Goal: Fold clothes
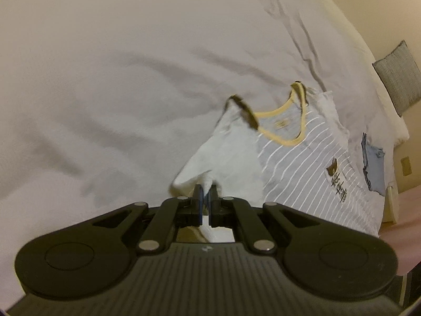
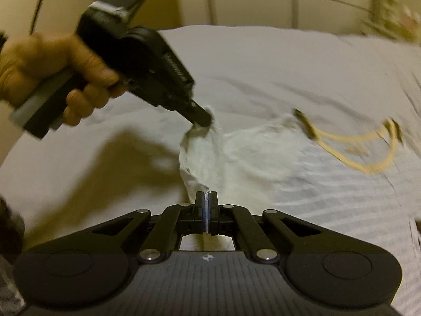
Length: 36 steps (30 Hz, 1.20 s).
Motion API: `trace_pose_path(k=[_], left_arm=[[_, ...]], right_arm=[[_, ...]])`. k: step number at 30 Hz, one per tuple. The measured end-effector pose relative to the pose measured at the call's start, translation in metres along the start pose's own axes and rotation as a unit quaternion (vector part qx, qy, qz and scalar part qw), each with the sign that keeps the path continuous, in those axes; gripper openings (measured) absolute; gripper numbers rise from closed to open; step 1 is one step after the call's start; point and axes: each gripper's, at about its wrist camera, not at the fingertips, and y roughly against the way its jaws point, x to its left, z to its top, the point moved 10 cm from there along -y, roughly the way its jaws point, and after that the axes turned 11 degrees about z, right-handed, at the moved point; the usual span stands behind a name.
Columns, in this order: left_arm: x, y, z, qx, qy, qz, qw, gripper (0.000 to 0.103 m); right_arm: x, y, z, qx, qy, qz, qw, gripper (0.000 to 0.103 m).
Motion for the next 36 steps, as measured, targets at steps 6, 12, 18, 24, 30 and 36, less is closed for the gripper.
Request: trace_pose_path(k=[6, 12, 18, 24, 30, 36], left_arm=[[-0.039, -0.014, 0.021, -0.04, -0.007, -0.008, 0.9991, 0.007], [-0.056, -0.01, 0.028, -0.077, 0.005, -0.026, 0.9967, 0.036], [-0.035, -0.012, 0.013, -0.075, -0.01, 0.029, 0.9967, 0.034], [-0.041, -0.053, -0.01, -0.021, -0.1, 0.076, 0.9919, 0.011], [-0.023, -0.081, -0.011, -0.024, -0.15, 0.142, 0.9781, 0.01], [-0.012, -0.058, 0.003, -0.051, -0.128, 0.156, 0.9781, 0.015]], right_arm=[[-0.046, 0.005, -0.016, 0.009, -0.063, -0.025, 0.998, 0.004], [-0.068, 0.01, -0.046, 0.054, -0.09, -0.034, 0.994, 0.017], [-0.061, 0.028, -0.05, 0.037, -0.07, -0.027, 0.996, 0.018], [-0.032, 0.004, -0.043, 0.038, -0.017, 0.046, 0.998, 0.018], [-0.023, -0.03, -0.071, 0.099, -0.015, 0.074, 0.992, 0.02], [-0.018, -0.01, -0.088, 0.113, -0.025, 0.086, 0.99, 0.021]])
